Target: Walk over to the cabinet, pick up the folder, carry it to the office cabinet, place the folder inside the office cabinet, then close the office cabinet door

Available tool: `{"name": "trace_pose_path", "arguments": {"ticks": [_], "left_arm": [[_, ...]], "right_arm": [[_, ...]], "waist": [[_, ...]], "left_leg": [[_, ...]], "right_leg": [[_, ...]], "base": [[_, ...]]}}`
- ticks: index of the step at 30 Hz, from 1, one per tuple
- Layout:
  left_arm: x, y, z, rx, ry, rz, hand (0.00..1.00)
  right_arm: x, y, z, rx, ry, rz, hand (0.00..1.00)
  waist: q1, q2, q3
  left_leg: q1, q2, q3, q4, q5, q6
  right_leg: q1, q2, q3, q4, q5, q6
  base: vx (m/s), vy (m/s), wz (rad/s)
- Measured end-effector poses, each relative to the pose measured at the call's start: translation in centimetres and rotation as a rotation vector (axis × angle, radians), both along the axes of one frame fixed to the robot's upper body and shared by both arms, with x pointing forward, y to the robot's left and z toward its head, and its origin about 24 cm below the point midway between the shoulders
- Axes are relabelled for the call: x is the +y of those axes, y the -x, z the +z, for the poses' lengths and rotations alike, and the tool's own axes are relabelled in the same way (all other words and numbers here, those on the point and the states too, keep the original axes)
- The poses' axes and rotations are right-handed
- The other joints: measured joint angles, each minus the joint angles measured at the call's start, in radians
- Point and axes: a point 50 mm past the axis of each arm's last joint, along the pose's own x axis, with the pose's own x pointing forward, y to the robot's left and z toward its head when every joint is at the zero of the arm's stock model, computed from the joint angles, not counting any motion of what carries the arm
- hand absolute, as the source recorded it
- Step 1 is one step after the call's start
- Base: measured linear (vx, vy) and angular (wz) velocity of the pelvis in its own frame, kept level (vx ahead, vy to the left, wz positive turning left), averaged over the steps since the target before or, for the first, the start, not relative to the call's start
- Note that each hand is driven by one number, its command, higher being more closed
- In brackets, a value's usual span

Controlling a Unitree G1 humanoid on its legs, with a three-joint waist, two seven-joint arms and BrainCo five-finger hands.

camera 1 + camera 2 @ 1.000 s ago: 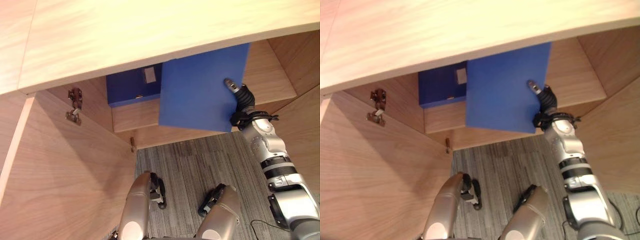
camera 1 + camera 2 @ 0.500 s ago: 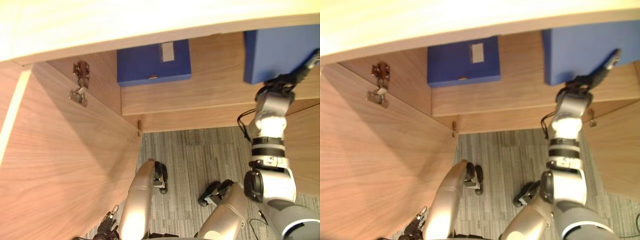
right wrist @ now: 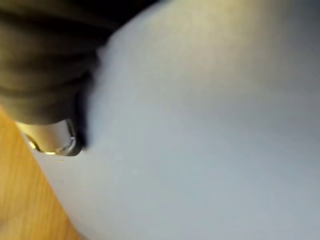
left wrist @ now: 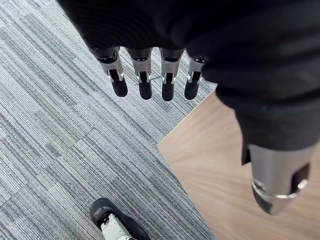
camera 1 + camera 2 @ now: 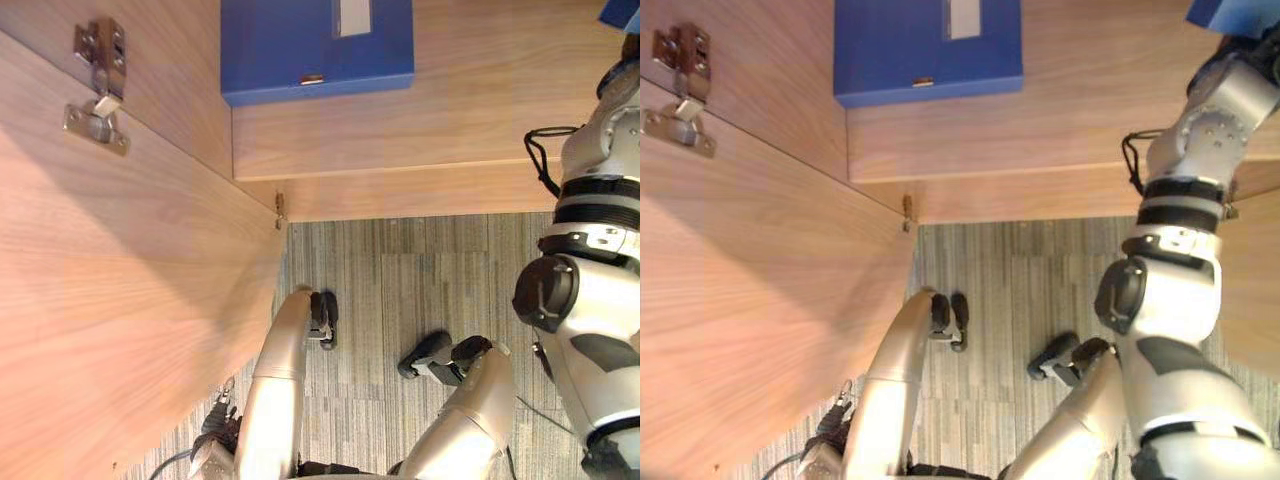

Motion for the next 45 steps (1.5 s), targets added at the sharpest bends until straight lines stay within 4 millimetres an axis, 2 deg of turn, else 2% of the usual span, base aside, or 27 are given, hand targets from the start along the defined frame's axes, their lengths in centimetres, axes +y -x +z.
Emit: {"name": "trace_pose_path", "arguments": {"ticks": [5,6,11,15,20,26,28,31,36,40,45], "left_arm": [[0.2,-0.8,0.3,-0.007,-0.01,0.0,0.0],[0.2,-1.1,0.4,-0.011,-0.013,0.0,0.0],[0.4,-1.9,0.8,-0.028,-0.015,0.021,0.0],[0.6,-2.0,0.9,-0.035,-0.014,0.035,0.0],[0.7,-2.2,1.0,-0.041,-0.014,0.048,0.0],[1.0,-2.2,1.0,-0.044,-0.008,0.071,0.0],[1.1,-2.2,1.0,-0.045,-0.01,0.072,0.0],[1.2,-2.2,1.1,-0.049,-0.01,0.077,0.0],[1.4,-2.2,1.1,-0.052,-0.01,0.084,0.0],[1.4,-2.2,1.1,-0.052,-0.01,0.086,0.0],[1.6,-1.9,0.9,-0.037,-0.016,0.088,0.0]], "right_arm": [[0.3,0.3,1.4,0.004,0.053,-0.003,1.0],[0.5,0.1,1.6,0.021,0.073,-0.001,0.0],[2.5,-0.3,3.1,0.06,0.233,0.008,0.0],[3.2,0.1,4.8,0.012,0.249,0.013,0.0],[3.8,0.1,5.3,0.034,0.334,-0.001,0.0],[5.0,-1.7,4.2,0.224,0.613,-0.025,0.0],[5.3,-2.2,3.8,0.254,0.657,-0.007,0.0],[5.3,-2.6,3.3,0.286,0.694,0.004,0.0],[4.9,-3.6,1.7,0.442,0.866,-0.019,0.0],[5.0,-4.3,0.3,0.504,0.893,0.017,0.0],[4.7,-4.5,-0.2,0.52,0.879,0.023,0.0]], "waist": [[-0.004,0.0,0.0],[-0.007,0.0,0.0],[-0.017,0.0,0.0],[-0.017,-0.002,0.001],[-0.02,-0.007,0.004],[-0.029,-0.011,0.004],[-0.032,-0.014,0.003],[-0.033,-0.021,0.001],[-0.04,-0.025,0.001],[-0.038,-0.026,0.001],[-0.04,-0.029,-0.001]], "left_leg": [[-0.024,0.015,-0.002,0.0,0.009,-0.006],[-0.024,0.019,-0.004,0.0,0.01,-0.007],[-0.024,0.029,-0.01,-0.006,0.018,-0.014],[-0.02,0.028,-0.01,-0.037,0.04,-0.019],[-0.011,0.029,-0.013,-0.058,0.055,-0.026],[-0.009,0.05,-0.02,-0.072,0.068,-0.032],[-0.009,0.051,-0.02,-0.079,0.075,-0.036],[-0.007,0.052,-0.021,-0.088,0.082,-0.037],[-0.007,0.059,-0.02,-0.088,0.086,-0.035],[0.001,0.067,-0.016,-0.088,0.086,-0.034],[0.027,0.069,-0.015,-0.095,0.087,-0.035]], "right_leg": [[-0.027,0.011,0.0,0.003,0.0,-0.002],[-0.027,0.016,0.0,0.002,-0.001,-0.004],[-0.027,0.031,-0.001,-0.002,-0.001,-0.005],[-0.023,0.035,-0.013,-0.023,0.008,-0.019],[-0.015,0.041,-0.023,-0.037,0.013,-0.028],[-0.008,0.068,-0.038,-0.059,0.026,-0.046],[-0.008,0.069,-0.04,-0.061,0.027,-0.048],[-0.008,0.071,-0.044,-0.064,0.028,-0.051],[-0.008,0.074,-0.047,-0.068,0.035,-0.061],[-0.003,0.082,-0.047,-0.073,0.04,-0.069],[0.022,0.085,-0.049,-0.081,0.04,-0.07]], "base": [[-0.01,-0.042,-0.06],[0.0,-0.041,-0.05],[0.0,-0.04,-0.04],[-0.01,-0.038,0.02],[0.0,-0.041,0.0],[0.01,-0.035,-0.07],[0.01,-0.037,0.0],[0.01,-0.046,0.01],[0.02,-0.03,-0.03],[0.03,-0.026,-0.06],[0.0,-0.007,0.0]]}}
